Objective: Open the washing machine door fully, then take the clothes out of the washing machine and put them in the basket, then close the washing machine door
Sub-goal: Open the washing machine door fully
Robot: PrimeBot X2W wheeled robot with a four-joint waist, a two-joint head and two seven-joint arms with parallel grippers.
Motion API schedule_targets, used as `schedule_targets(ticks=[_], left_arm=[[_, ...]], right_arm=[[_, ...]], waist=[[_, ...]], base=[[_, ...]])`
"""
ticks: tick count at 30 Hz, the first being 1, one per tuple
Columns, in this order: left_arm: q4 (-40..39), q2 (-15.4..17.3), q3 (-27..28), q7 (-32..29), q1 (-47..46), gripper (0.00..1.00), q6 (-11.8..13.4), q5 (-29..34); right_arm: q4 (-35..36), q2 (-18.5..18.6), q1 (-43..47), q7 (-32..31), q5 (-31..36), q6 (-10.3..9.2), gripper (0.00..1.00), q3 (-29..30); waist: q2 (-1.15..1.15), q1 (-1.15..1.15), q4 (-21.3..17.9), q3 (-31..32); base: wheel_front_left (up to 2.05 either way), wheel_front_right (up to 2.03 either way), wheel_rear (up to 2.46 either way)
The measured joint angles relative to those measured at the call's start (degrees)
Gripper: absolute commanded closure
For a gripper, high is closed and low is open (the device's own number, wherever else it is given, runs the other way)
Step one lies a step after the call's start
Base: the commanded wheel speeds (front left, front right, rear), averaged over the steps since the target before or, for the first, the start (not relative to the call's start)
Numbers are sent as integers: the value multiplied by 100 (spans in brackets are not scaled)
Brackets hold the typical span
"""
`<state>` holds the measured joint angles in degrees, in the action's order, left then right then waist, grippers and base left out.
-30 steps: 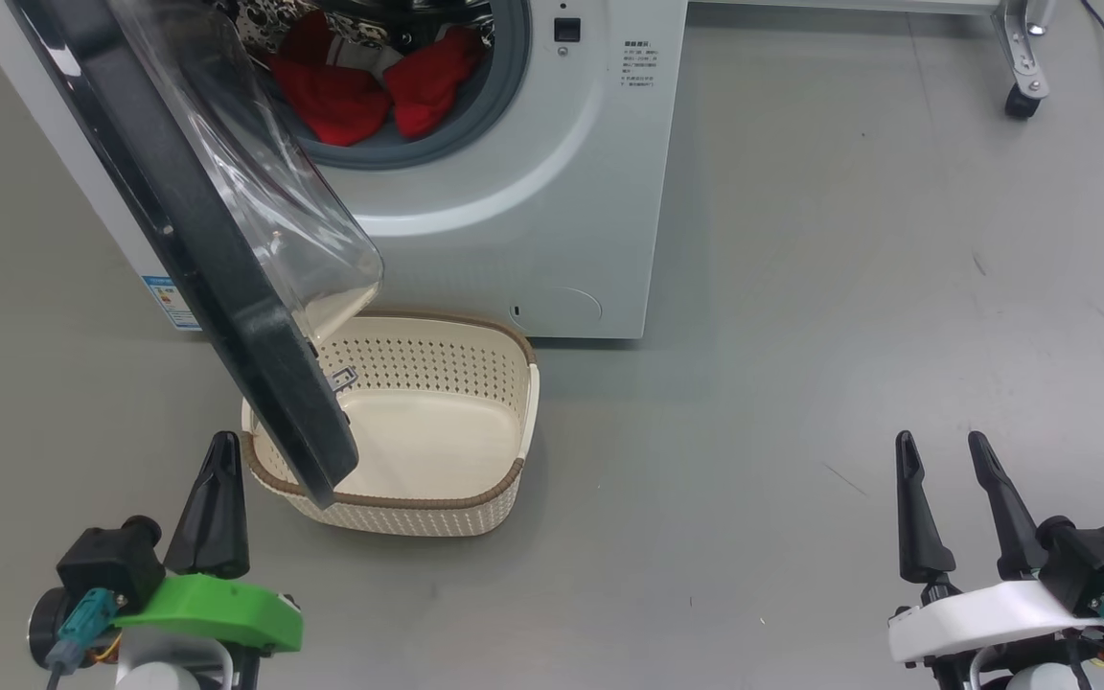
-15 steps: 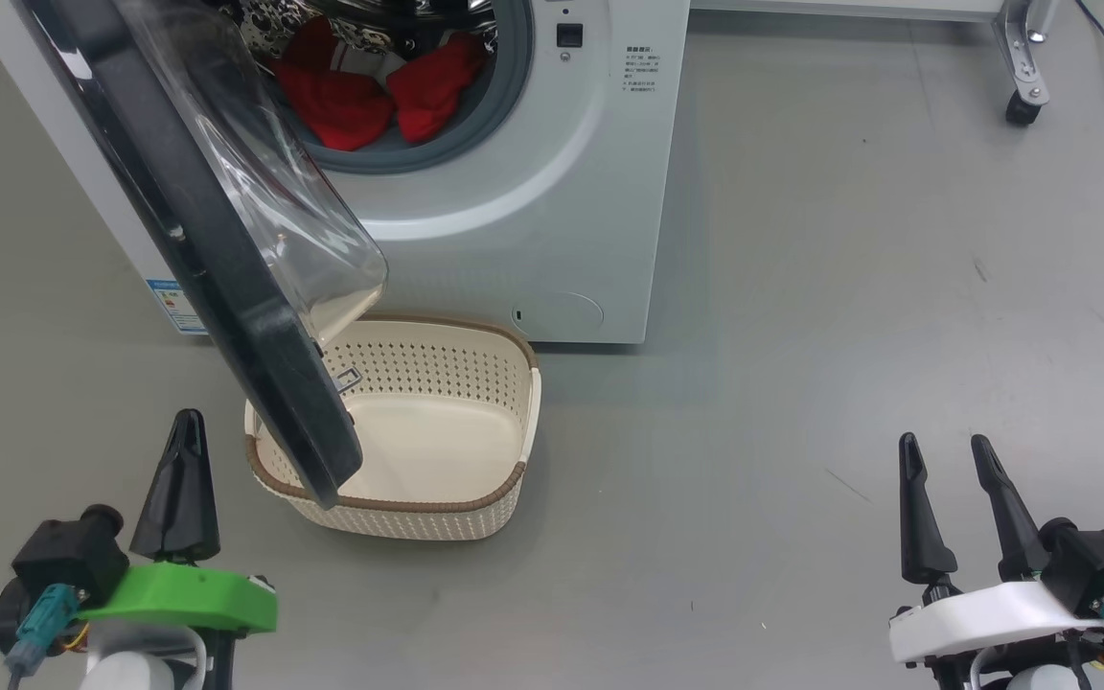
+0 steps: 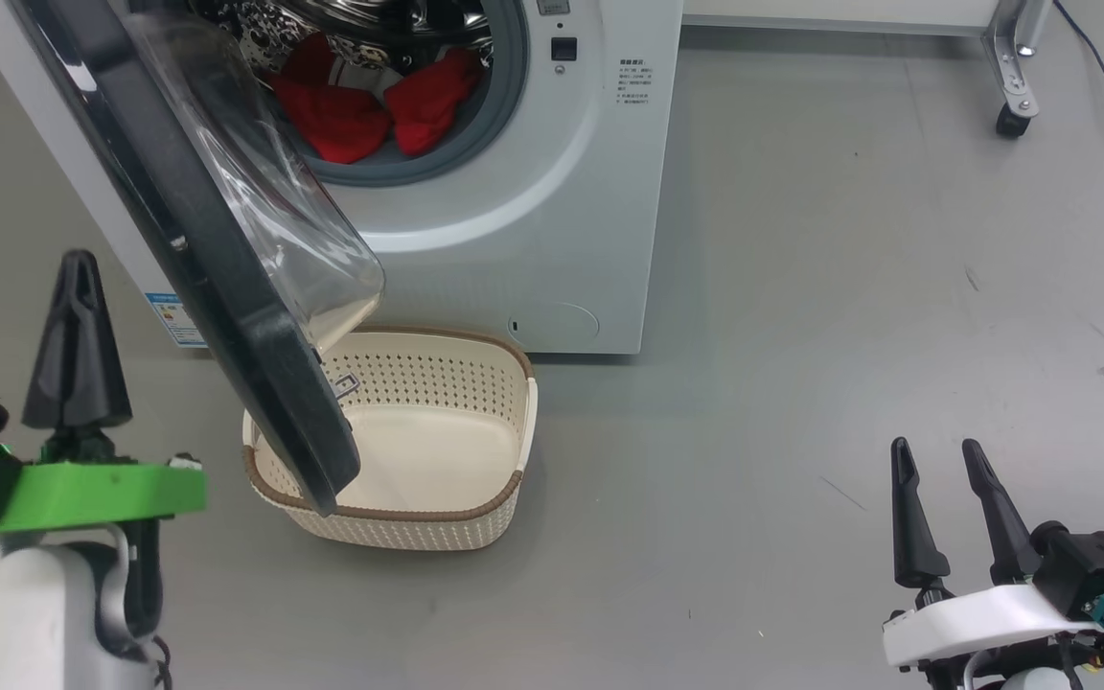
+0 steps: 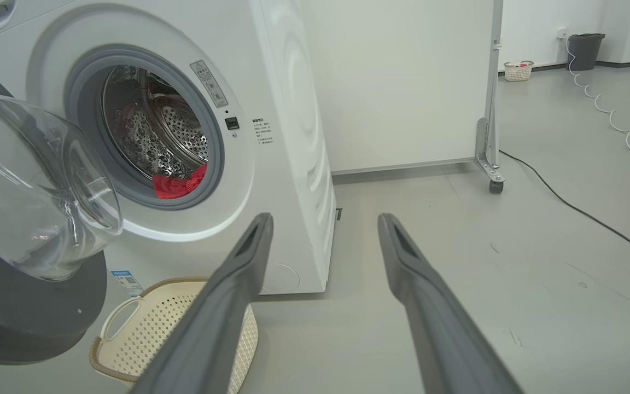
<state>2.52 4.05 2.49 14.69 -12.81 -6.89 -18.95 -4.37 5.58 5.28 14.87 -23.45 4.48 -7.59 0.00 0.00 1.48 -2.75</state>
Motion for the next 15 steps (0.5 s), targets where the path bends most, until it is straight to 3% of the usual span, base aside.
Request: schedule_targets(ticks=[8, 15], left_arm=[[-493, 88, 52, 8, -520, 100, 0, 80], [-651, 94, -298, 0, -721, 100, -1, 90]], right_arm=[[-34, -16, 0, 0, 68, 20, 0, 5], [-43, -32, 0, 0, 92, 59, 0, 29]], waist=[[0, 0, -45, 26], [0, 0, -93, 17]], base=[[0, 0, 0], [0, 0, 0]])
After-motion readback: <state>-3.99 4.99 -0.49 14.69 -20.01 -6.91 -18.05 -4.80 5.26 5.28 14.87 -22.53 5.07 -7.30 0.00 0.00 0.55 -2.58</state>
